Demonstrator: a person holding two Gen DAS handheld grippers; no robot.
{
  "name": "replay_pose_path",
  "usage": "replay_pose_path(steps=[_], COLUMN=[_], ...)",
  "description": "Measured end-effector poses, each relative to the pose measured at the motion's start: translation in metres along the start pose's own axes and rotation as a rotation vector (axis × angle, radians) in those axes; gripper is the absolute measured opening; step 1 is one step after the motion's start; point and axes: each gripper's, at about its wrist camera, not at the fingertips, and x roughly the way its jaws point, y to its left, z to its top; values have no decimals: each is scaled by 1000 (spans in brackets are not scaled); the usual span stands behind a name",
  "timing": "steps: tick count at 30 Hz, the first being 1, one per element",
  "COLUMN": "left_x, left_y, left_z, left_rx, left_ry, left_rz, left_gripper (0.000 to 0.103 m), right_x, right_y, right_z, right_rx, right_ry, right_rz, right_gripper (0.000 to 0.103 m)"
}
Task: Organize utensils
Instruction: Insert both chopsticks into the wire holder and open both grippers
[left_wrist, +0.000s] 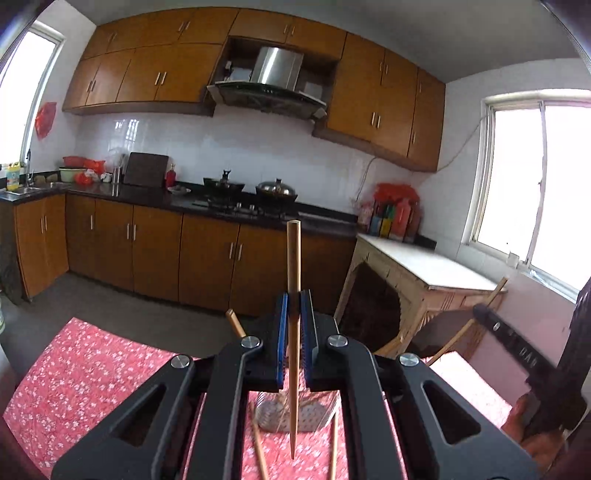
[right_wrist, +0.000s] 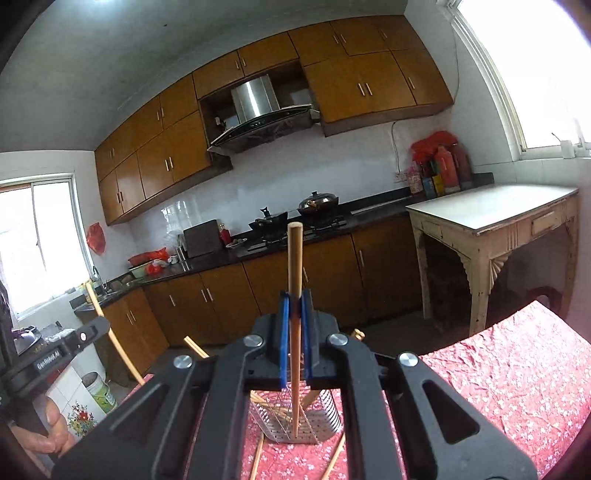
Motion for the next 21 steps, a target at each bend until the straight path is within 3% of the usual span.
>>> replay_pose_path(steps=[11,14,21], left_x=[55,74,112], left_y=[-13,-8,12], left_z=[26,18,-10], left_rx=[-30,-37,-66], left_ry=[-175,-164,-54], left_rz=[99,120,140], left_gripper=[7,7,7], right_x=[61,88,133], right_y=[20,19,7], right_z=[15,4,-26], right_rx=[-43,-37,6], right_ry=[-30,-1,102], right_rz=[-7,-11,-11], right_gripper=[7,7,7])
